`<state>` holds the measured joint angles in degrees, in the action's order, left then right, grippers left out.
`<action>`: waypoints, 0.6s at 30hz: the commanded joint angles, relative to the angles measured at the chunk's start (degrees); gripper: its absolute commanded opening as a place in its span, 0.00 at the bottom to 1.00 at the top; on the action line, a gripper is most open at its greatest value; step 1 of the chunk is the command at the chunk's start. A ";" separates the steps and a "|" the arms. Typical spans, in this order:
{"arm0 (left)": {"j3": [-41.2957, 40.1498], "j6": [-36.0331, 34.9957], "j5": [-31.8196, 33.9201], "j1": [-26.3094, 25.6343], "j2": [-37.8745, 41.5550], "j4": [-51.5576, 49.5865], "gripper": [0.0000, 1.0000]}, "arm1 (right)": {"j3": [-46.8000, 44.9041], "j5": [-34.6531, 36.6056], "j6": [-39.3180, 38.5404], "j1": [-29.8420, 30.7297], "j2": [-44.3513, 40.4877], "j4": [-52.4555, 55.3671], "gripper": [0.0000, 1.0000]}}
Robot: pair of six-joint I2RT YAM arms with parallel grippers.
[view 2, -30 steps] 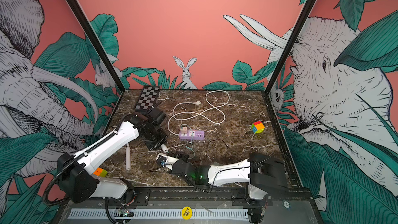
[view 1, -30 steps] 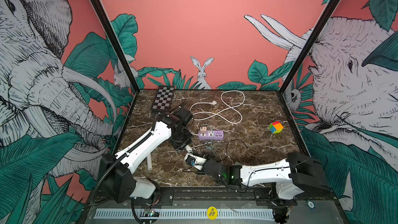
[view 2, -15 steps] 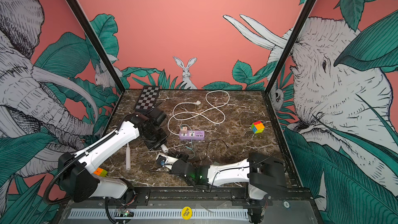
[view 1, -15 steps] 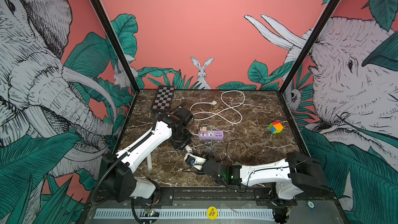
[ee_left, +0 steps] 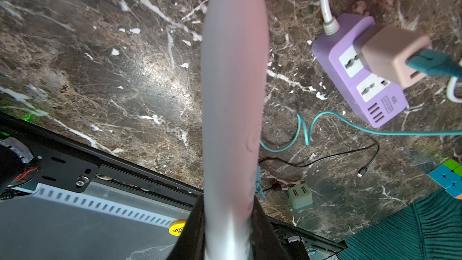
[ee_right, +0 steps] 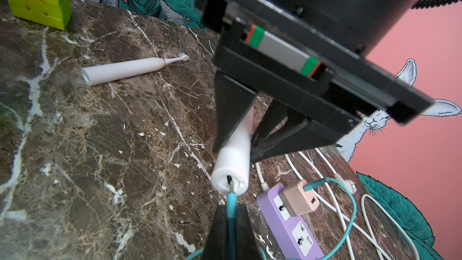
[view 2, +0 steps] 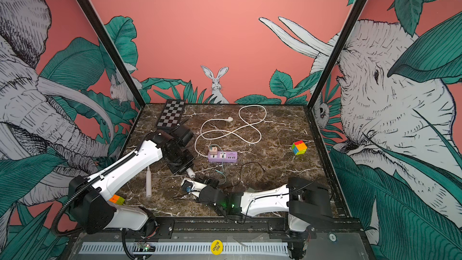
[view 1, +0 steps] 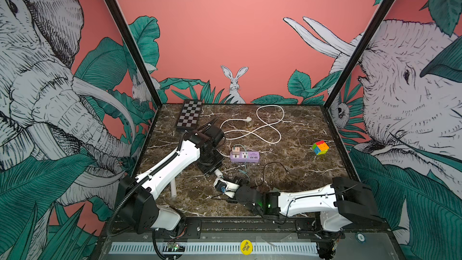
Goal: Charge the electric toothbrush
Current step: Insert the charging cable into the electric toothbrush.
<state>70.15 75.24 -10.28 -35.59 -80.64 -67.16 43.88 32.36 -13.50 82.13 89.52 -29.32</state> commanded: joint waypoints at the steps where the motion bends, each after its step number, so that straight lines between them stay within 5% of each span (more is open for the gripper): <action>1: 0.73 0.52 -1.87 -0.45 0.21 -2.83 0.00 | 1.02 -0.45 1.01 0.38 -0.02 -3.27 0.00; 18: 0.76 0.56 -1.41 -0.45 0.01 -3.22 0.00 | 0.49 1.90 0.93 2.23 -0.54 -2.12 0.00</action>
<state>70.15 75.22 -11.11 -35.66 -80.71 -68.38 43.88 32.88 -13.37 83.77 89.52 -29.39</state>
